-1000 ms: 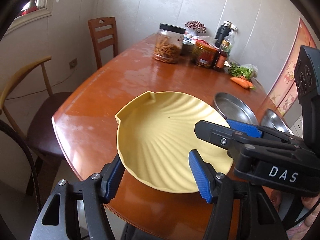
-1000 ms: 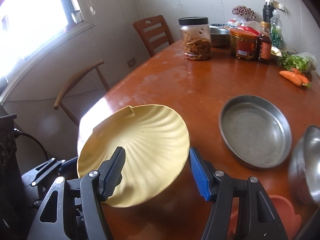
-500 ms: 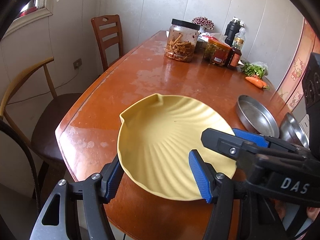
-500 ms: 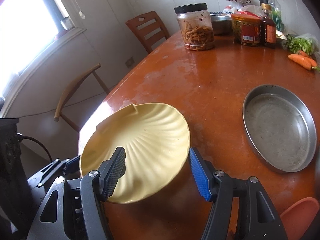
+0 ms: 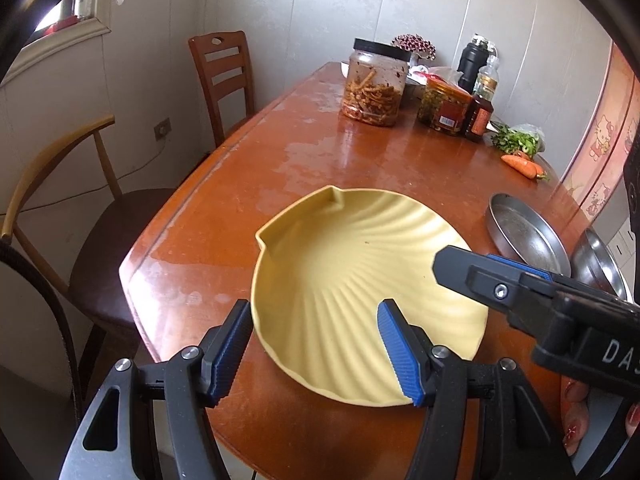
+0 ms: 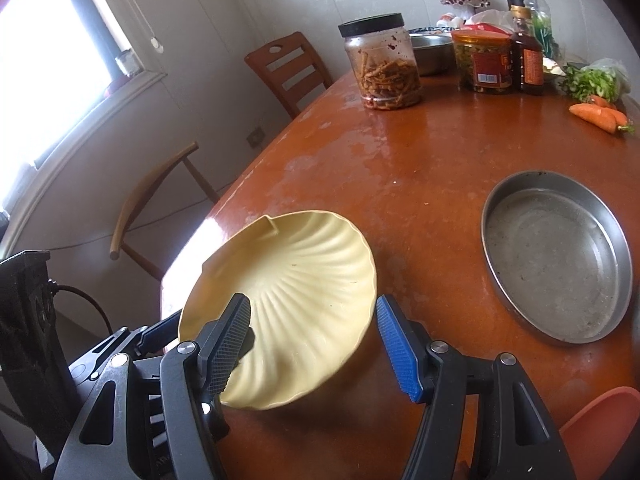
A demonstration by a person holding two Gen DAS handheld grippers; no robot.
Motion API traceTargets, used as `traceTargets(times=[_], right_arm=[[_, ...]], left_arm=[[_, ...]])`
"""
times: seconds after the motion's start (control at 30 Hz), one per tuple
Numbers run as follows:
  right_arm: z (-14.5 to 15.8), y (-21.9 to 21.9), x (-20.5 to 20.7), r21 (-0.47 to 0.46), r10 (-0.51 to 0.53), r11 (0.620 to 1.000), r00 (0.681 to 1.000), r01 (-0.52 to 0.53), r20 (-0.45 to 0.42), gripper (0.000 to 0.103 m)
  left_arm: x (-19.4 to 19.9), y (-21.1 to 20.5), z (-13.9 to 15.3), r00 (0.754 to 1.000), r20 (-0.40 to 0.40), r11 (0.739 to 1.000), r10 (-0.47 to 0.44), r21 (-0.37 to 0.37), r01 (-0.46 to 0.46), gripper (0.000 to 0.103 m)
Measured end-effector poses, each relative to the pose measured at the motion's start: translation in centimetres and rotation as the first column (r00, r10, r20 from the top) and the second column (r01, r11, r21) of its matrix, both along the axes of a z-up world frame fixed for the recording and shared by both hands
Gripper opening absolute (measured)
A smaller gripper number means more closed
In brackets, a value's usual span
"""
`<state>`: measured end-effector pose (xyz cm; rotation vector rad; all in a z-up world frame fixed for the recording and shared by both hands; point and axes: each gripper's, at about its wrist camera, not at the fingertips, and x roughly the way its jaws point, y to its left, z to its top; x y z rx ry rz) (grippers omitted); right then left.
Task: Organize plates and bowls
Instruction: 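Carry the yellow shell plate toward the window-side table edge and release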
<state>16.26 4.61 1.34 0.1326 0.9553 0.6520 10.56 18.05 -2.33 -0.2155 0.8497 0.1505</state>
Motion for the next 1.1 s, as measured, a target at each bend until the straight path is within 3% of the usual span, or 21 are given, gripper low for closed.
traceTargets(times=[0.43,1.1], right_arm=[[1.9,-1.6,-1.4,0.024,-0.028,0.999,0.999,0.027,0.046,0.073],[5.5,-7.9,-6.5,0.071,-0.055,0.996,0.990,0.046,0.132,0.074]], left_arm=[[-2.3,0.0,2.4,0.998,0.048,0.999,0.036,0.019,-0.037,0.069],[-5.3,-5.7,5.0,0.995,0.096,0.999,-0.036,0.043,0.032,0.069]])
